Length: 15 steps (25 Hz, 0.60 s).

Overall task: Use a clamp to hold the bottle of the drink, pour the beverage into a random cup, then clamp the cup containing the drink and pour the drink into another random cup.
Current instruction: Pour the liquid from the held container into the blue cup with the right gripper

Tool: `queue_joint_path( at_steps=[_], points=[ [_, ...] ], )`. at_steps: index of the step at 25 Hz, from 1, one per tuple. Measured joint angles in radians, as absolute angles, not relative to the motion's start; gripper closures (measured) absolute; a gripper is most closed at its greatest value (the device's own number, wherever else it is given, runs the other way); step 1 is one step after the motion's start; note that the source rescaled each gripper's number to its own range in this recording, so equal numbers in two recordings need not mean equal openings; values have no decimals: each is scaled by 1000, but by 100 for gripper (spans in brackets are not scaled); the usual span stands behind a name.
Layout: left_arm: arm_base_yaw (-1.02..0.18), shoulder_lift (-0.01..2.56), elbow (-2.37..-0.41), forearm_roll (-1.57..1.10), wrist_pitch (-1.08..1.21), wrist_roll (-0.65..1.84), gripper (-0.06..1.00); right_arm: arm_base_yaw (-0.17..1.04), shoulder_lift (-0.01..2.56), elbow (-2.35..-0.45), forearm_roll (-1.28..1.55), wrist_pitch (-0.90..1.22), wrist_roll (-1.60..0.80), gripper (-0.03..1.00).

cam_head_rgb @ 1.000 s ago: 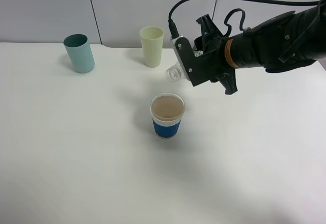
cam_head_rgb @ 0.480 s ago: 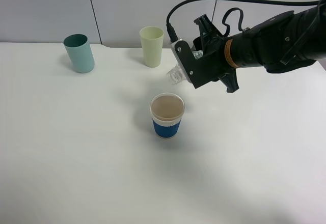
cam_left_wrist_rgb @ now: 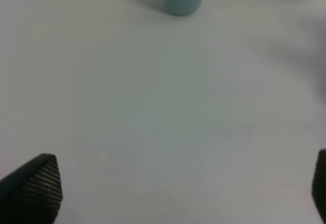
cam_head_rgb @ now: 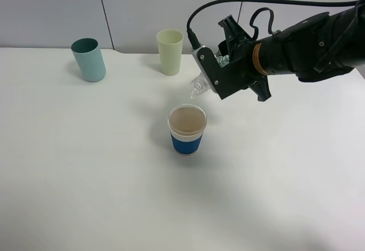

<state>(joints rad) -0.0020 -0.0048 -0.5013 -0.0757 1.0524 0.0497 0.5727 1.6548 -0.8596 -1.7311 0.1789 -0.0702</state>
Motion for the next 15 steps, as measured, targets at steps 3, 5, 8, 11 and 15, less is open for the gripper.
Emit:
queue_joint_path(
  at_steps=[3, 5, 8, 11, 15],
  points=[
    [-2, -5, -501, -76, 1052, 50, -6, 590, 1655, -860, -1731, 203, -71, 97],
    [-2, -5, -501, -76, 1052, 50, -6, 597, 1655, -860, -1731, 205, -72, 97],
    [-2, -5, -501, -76, 1052, 50, -6, 598, 1655, -860, -1731, 209, -82, 97],
    [-2, -5, -501, -76, 1052, 50, -6, 598, 1655, -860, -1732, 216, -110, 97],
    [-2, -5, -501, -76, 1052, 50, -6, 598, 1655, -860, -1732, 225, -150, 97]
  ],
)
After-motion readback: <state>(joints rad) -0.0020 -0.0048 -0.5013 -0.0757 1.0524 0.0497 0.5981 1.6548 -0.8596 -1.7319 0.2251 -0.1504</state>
